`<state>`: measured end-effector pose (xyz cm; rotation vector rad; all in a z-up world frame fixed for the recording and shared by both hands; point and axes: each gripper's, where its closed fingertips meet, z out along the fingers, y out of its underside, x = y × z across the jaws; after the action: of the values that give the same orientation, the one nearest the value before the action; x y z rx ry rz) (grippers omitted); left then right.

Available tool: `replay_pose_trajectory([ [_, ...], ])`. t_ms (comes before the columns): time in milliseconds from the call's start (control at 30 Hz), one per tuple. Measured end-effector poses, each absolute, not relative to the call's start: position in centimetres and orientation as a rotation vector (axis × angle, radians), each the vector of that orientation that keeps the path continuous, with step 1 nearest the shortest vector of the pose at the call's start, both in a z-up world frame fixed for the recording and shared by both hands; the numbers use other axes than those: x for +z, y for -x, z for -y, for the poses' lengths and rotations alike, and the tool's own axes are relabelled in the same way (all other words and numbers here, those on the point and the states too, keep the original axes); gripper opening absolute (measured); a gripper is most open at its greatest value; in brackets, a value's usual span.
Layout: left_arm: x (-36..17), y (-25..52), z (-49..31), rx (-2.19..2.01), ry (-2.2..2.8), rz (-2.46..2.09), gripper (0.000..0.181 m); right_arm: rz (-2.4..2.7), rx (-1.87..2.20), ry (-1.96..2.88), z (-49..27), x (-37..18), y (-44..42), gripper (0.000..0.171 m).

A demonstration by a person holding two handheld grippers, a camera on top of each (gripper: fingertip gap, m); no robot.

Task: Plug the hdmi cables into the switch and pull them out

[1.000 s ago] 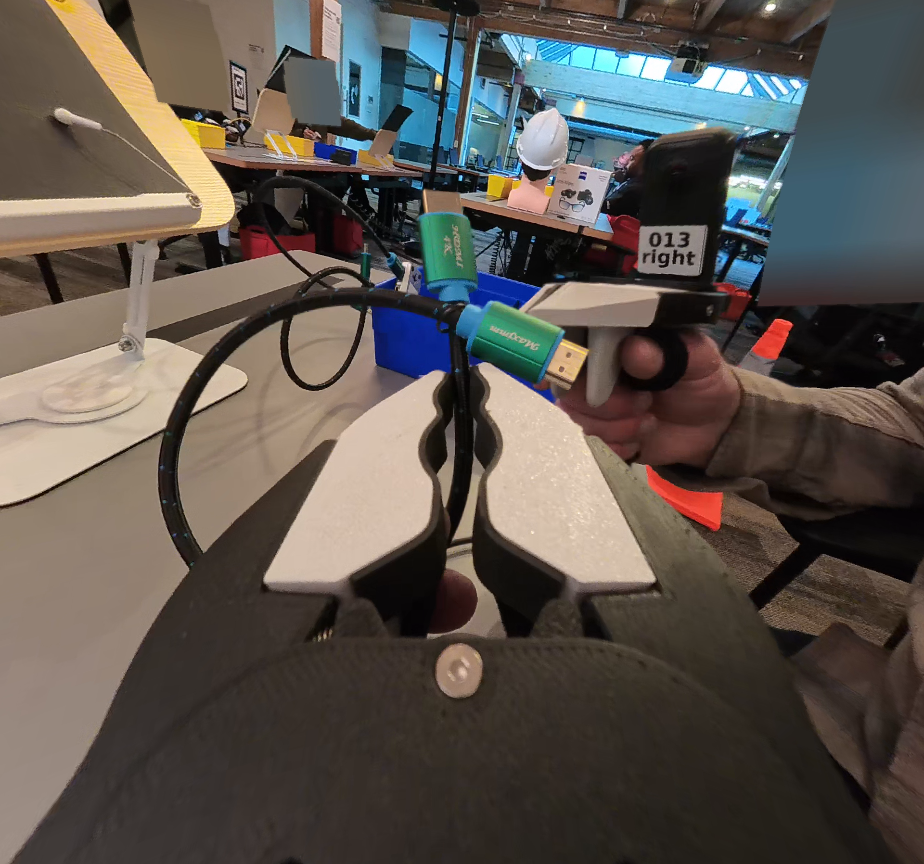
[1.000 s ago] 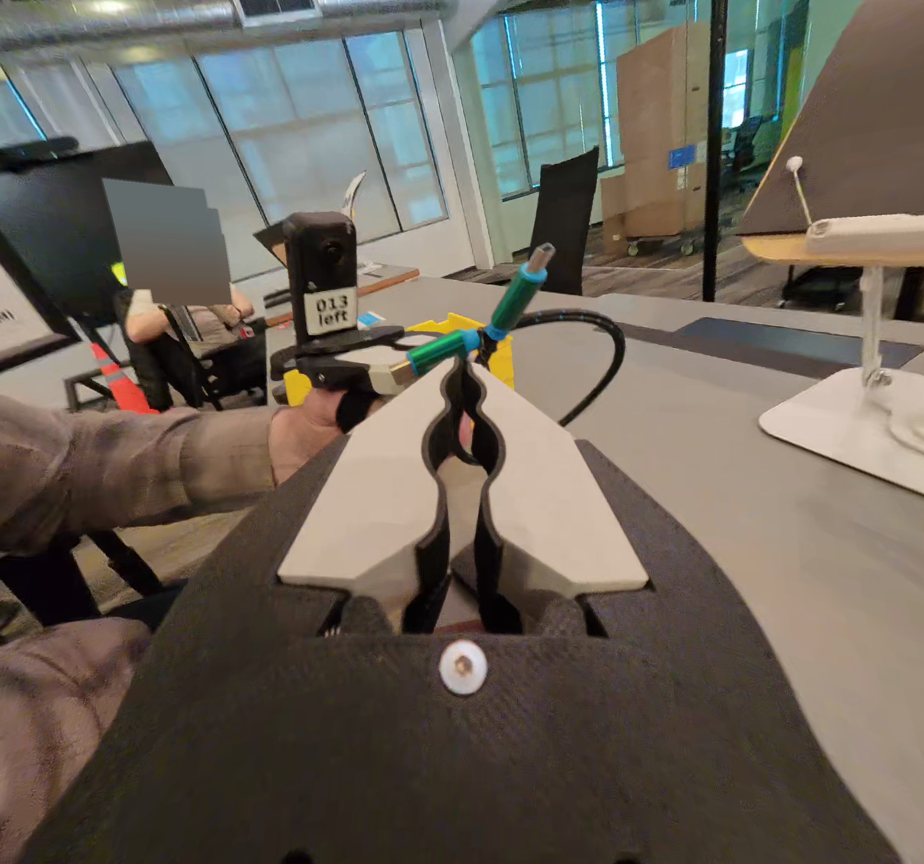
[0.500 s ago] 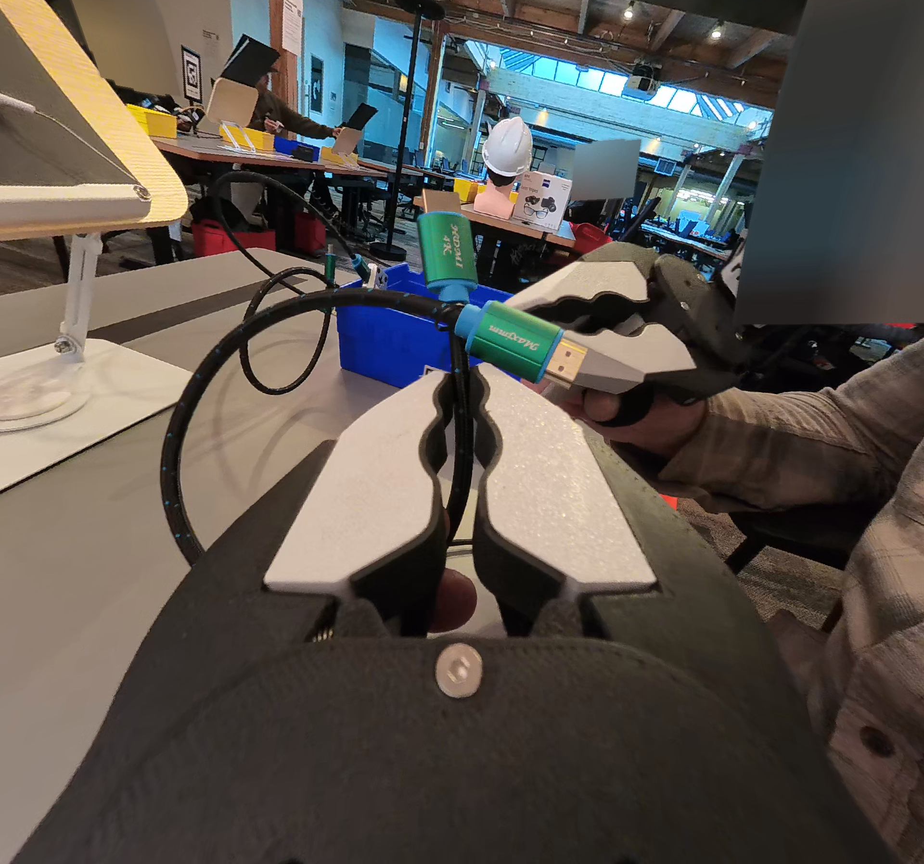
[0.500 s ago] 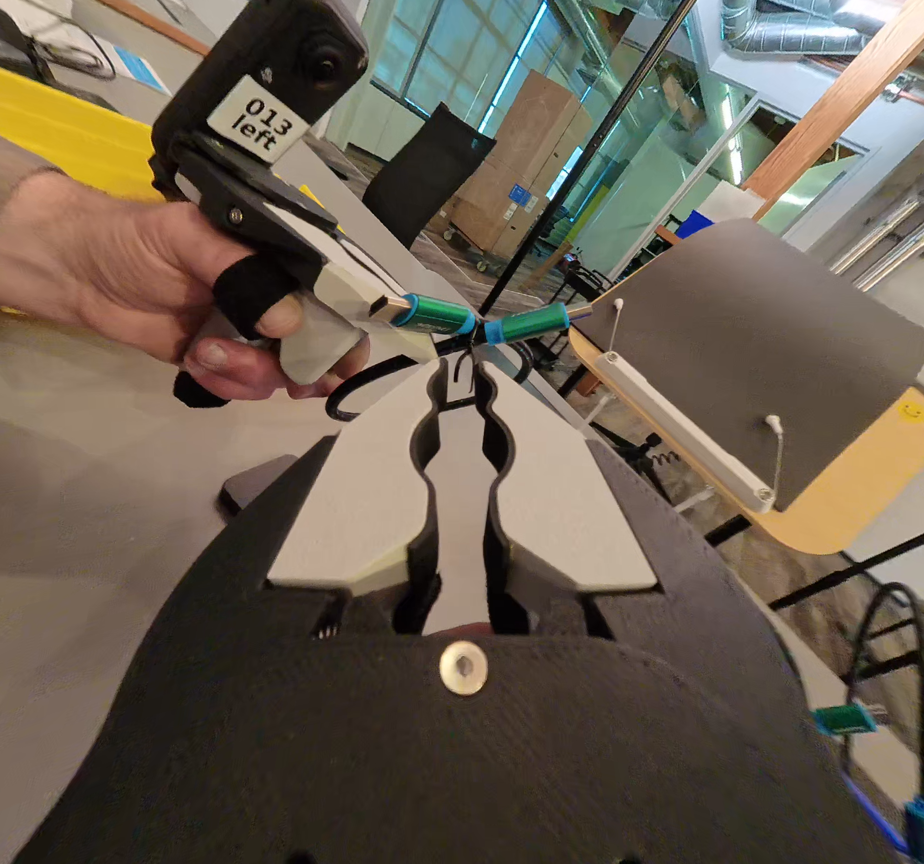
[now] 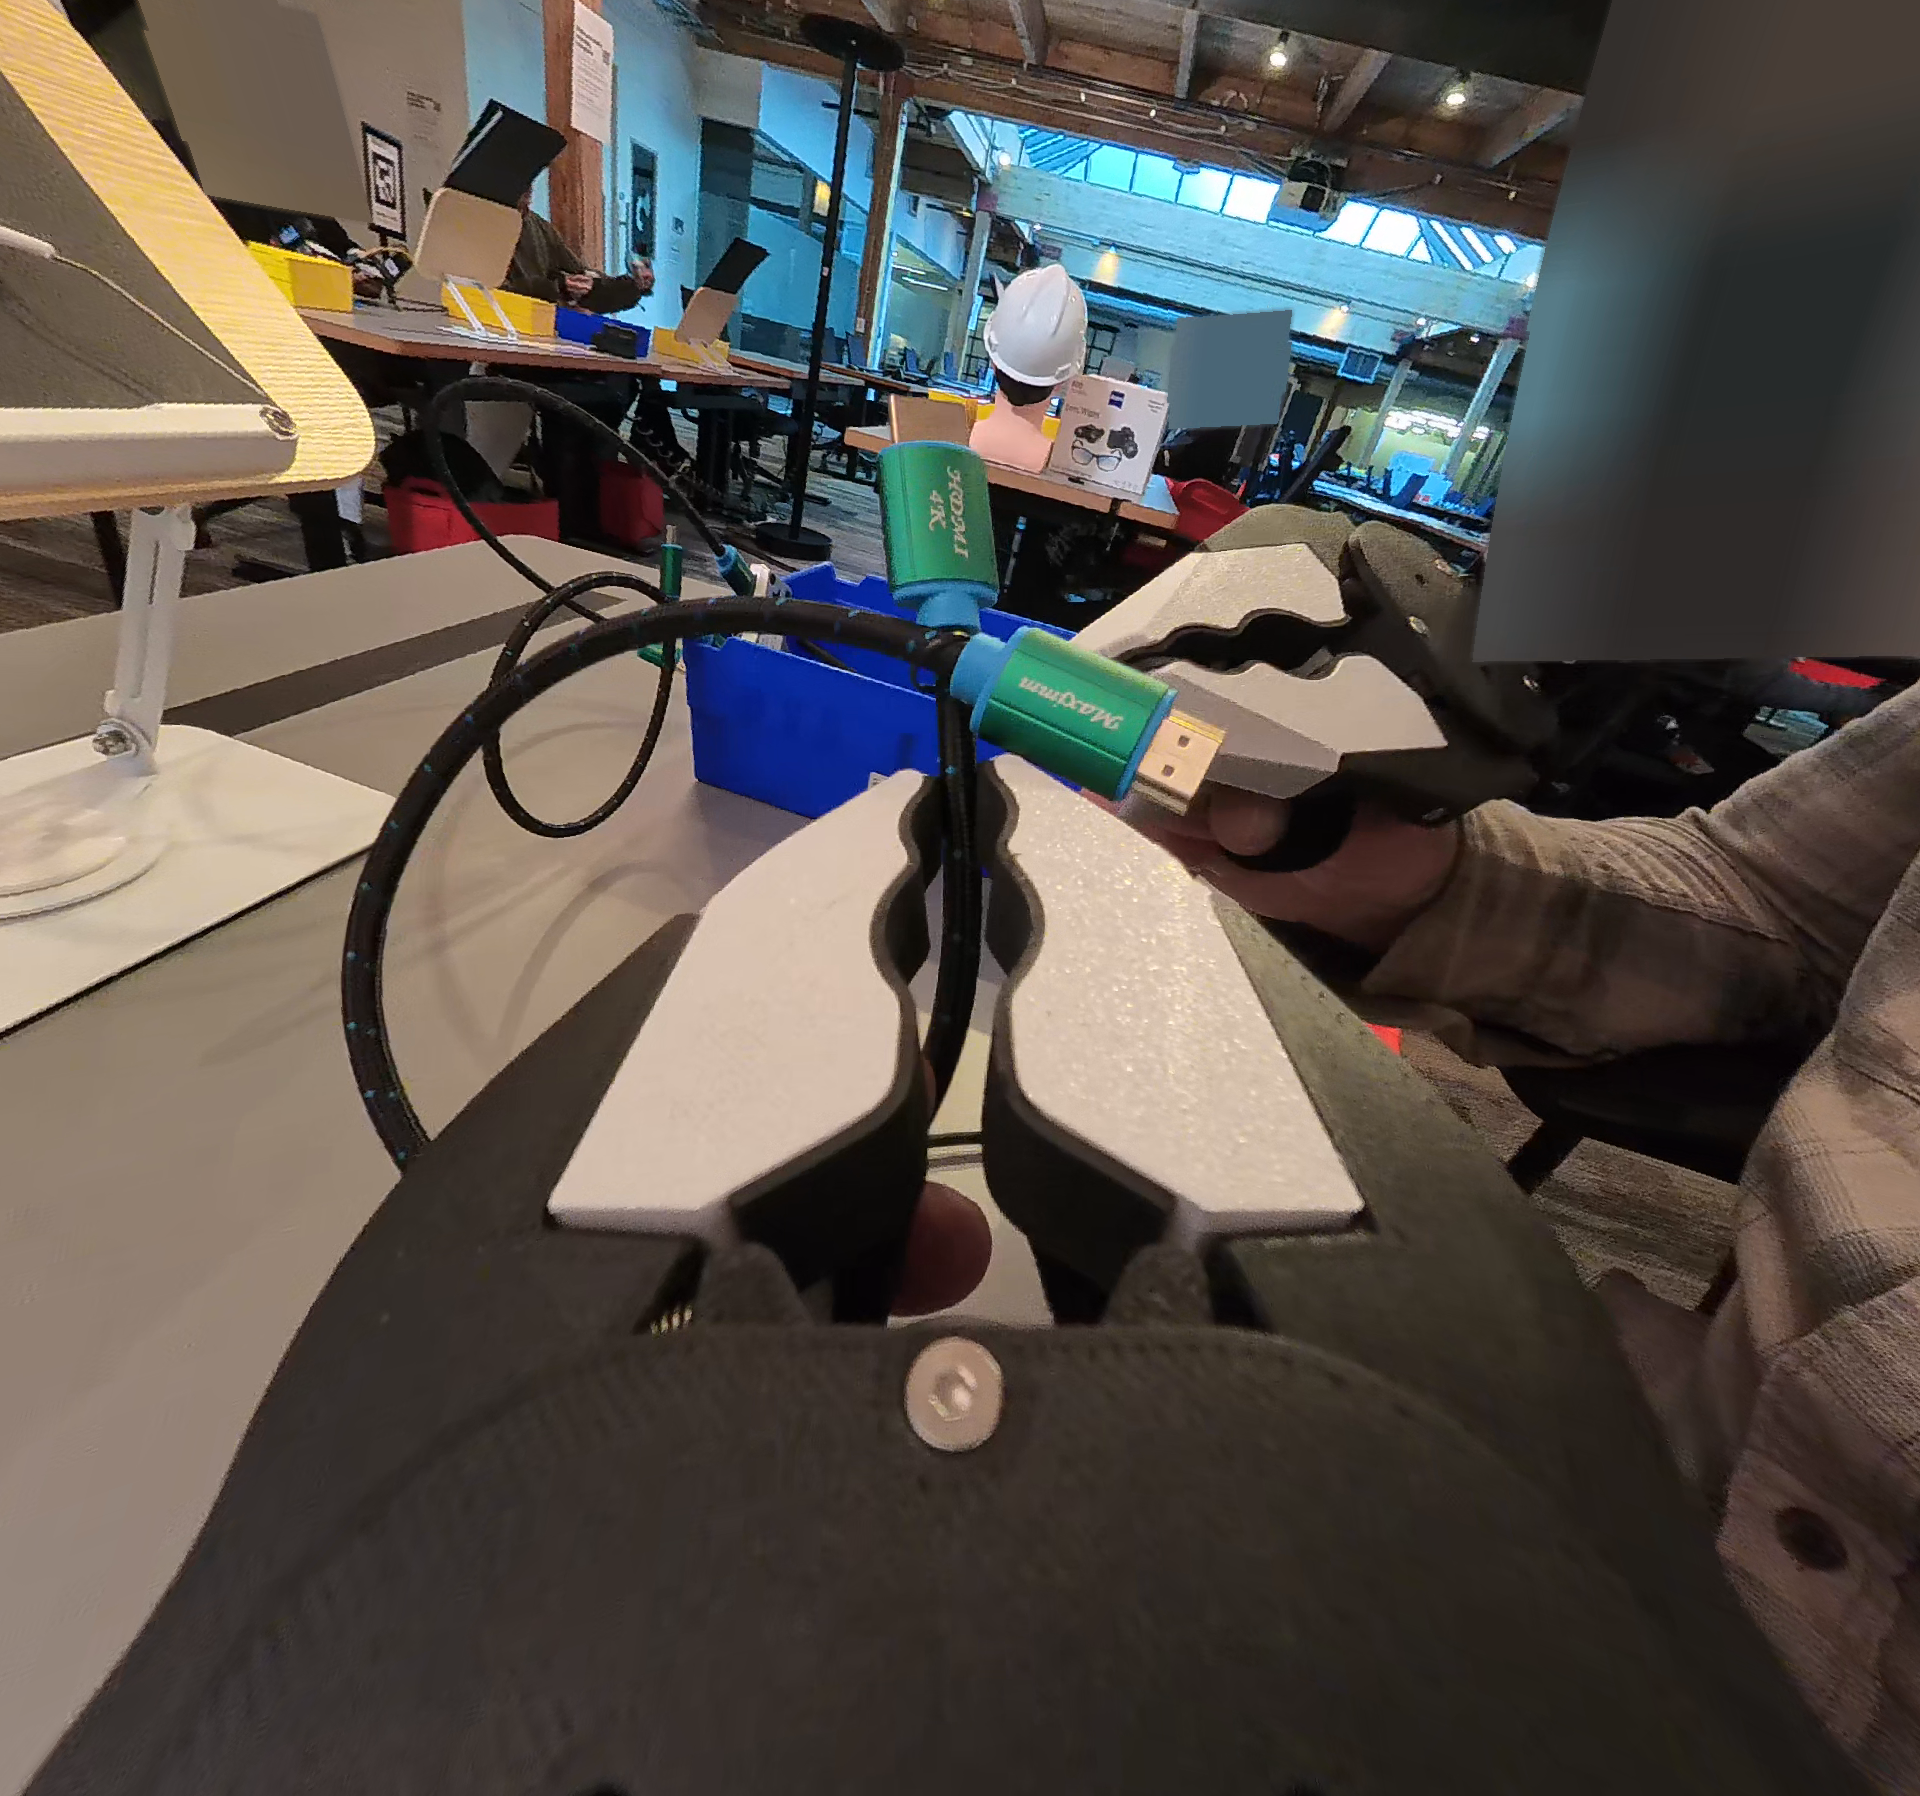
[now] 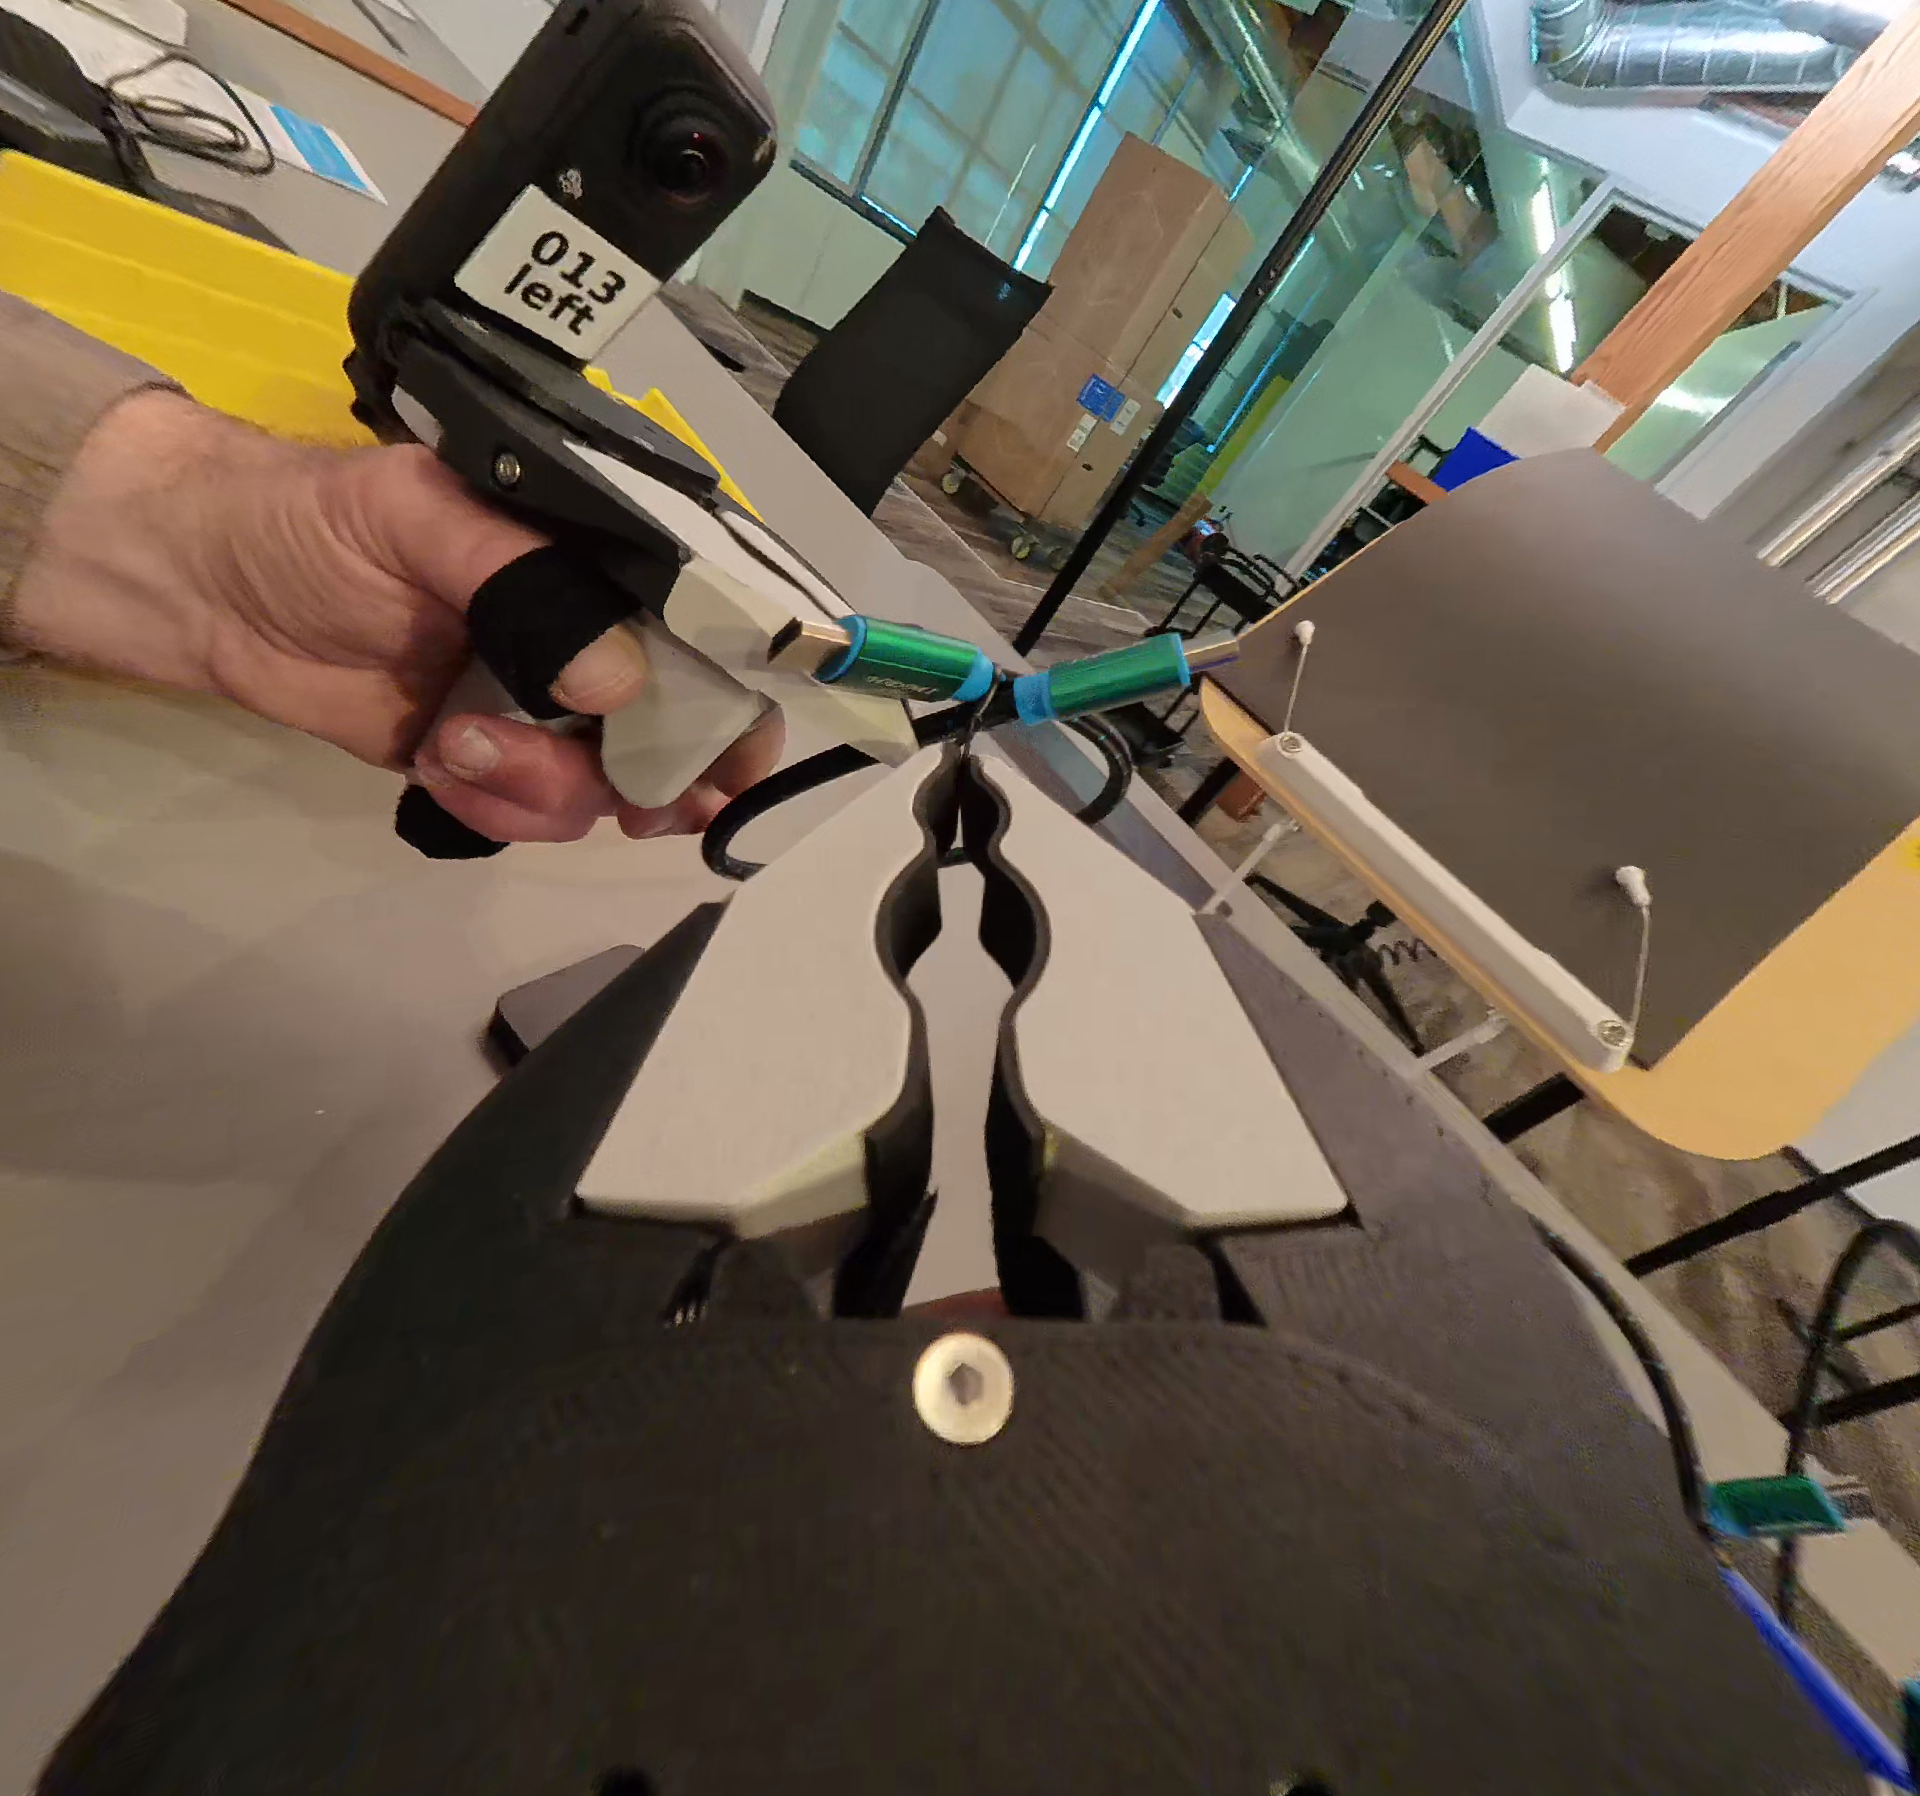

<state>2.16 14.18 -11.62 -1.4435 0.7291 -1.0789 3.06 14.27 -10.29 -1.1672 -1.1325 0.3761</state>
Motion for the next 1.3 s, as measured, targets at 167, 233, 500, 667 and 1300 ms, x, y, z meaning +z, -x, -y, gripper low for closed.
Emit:
replay_pose_trajectory([
  [167, -11.4, -2.1, -14.4, -1.039, 1.451, -0.716, 0.005, 1.118, 0.415, 1.179, -14.0, -9.9, -2.9, 0.0],
  [233, -11.3, -2.0, -14.4, -1.021, 1.449, -0.711, 0.005, 1.111, 0.432, 1.183, -13.9, -9.7, -3.0, 0.0],
  [500, -10.5, -1.9, -14.3, -1.012, 1.41, -0.707, 0.005, 0.835, 1.197, 1.352, -13.6, -8.5, -3.3, 0.0],
  [667, -10.2, -1.8, -14.0, -1.042, 1.386, -0.697, 0.005, 0.636, 1.797, 1.386, -12.6, -8.3, -2.7, 0.0],
  [1300, -10.3, -1.7, -13.1, -1.232, 1.374, -0.737, 0.005, 1.024, 0.654, 1.176, -13.4, -8.5, -3.3, 0.007],
])
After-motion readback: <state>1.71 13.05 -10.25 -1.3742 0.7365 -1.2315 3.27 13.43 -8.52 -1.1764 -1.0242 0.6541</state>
